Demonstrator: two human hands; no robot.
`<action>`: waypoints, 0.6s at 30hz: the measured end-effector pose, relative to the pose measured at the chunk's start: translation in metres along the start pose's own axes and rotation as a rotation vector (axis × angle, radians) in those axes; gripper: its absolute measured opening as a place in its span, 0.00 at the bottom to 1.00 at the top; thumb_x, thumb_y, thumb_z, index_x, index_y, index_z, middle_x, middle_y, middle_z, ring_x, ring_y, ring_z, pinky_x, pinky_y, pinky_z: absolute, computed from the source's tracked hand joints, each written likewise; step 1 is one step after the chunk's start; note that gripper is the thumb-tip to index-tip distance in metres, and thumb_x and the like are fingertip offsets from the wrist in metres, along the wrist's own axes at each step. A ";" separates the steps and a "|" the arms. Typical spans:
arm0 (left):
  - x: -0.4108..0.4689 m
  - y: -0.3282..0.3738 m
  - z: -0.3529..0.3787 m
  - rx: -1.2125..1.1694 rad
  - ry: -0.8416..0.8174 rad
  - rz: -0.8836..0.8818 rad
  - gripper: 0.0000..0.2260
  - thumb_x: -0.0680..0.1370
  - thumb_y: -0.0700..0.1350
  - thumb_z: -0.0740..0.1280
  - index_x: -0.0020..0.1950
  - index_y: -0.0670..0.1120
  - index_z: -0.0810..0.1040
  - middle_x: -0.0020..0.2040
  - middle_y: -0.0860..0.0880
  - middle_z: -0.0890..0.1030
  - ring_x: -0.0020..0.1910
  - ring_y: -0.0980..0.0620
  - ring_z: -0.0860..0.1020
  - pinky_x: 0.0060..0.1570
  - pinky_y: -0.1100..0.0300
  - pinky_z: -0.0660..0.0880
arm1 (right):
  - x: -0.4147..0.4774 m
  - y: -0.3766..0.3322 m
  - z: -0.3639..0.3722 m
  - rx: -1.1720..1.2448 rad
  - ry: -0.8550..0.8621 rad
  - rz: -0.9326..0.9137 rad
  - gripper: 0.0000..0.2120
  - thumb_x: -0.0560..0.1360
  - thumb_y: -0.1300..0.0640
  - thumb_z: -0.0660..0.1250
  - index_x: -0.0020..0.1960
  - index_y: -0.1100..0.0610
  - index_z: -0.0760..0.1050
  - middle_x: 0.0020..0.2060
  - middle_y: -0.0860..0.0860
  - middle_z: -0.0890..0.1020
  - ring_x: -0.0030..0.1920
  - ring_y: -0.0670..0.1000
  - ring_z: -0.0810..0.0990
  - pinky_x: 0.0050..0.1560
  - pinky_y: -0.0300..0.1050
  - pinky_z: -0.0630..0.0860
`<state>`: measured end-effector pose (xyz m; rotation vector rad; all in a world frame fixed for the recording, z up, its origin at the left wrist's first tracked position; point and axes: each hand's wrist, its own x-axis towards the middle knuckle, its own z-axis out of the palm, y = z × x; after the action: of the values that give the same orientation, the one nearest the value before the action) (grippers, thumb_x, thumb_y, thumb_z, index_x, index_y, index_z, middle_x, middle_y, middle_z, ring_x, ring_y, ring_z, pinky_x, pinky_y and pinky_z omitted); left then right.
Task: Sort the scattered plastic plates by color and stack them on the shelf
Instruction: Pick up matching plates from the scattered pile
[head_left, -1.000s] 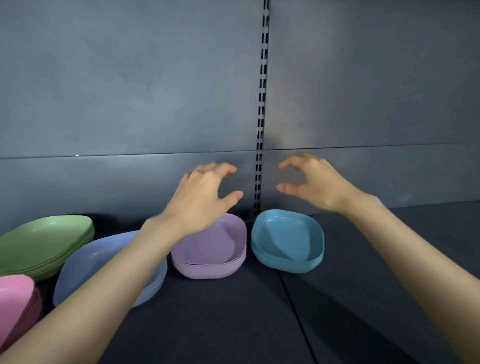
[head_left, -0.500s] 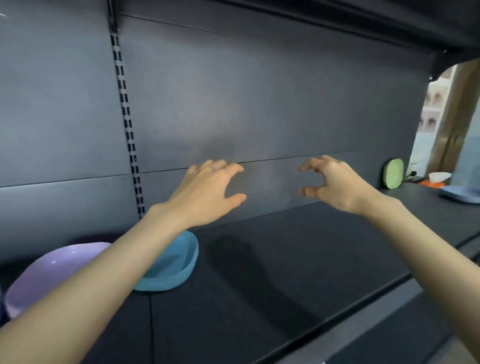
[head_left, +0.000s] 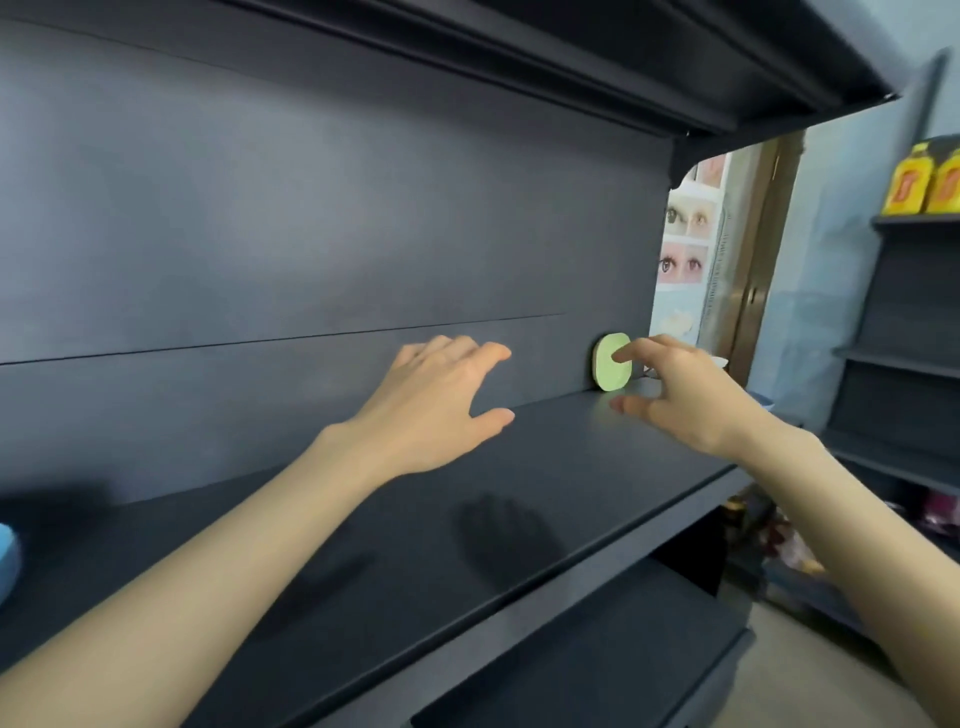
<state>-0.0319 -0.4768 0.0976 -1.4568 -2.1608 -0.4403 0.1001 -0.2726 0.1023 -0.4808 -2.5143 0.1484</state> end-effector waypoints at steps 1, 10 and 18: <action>0.011 0.005 0.005 0.002 0.004 0.007 0.25 0.78 0.58 0.60 0.72 0.53 0.61 0.65 0.53 0.70 0.66 0.52 0.64 0.66 0.57 0.56 | 0.004 0.011 -0.002 -0.004 0.010 0.004 0.23 0.73 0.53 0.69 0.65 0.56 0.70 0.62 0.54 0.73 0.61 0.56 0.71 0.56 0.43 0.65; 0.109 0.020 0.073 -0.003 0.017 -0.011 0.25 0.77 0.58 0.61 0.72 0.54 0.62 0.64 0.54 0.71 0.65 0.52 0.66 0.65 0.56 0.59 | 0.063 0.106 0.015 -0.002 0.009 -0.011 0.23 0.75 0.52 0.68 0.67 0.54 0.68 0.65 0.52 0.71 0.62 0.54 0.70 0.57 0.46 0.68; 0.196 0.028 0.171 -0.082 -0.056 -0.058 0.24 0.77 0.58 0.61 0.71 0.54 0.62 0.63 0.54 0.72 0.65 0.53 0.66 0.64 0.57 0.60 | 0.130 0.212 0.049 -0.009 -0.069 -0.009 0.23 0.74 0.51 0.68 0.67 0.55 0.69 0.62 0.53 0.72 0.58 0.53 0.71 0.54 0.42 0.66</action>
<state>-0.1034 -0.2269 0.0671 -1.4696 -2.2585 -0.5202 0.0374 -0.0281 0.0846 -0.4759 -2.5847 0.1528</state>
